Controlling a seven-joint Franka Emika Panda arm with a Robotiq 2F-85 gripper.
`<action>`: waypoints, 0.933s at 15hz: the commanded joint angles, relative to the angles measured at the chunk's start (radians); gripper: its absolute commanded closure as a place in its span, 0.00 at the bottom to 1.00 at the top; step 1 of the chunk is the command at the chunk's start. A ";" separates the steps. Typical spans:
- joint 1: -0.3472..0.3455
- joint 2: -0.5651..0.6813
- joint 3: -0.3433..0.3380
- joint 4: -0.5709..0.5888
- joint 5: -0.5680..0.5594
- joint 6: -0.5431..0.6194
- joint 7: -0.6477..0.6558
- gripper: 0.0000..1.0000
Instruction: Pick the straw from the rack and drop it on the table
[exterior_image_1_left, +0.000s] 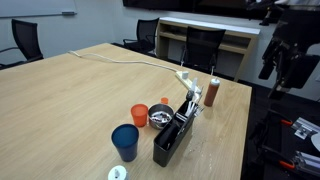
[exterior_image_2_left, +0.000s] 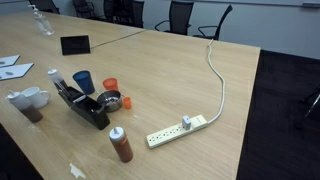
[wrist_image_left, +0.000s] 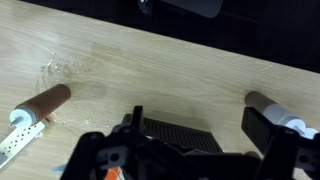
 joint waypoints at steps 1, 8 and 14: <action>0.018 0.003 -0.017 0.002 -0.010 -0.002 0.008 0.00; 0.005 0.154 0.024 0.033 -0.070 0.106 0.027 0.00; 0.031 0.422 0.058 0.121 -0.210 0.271 0.086 0.00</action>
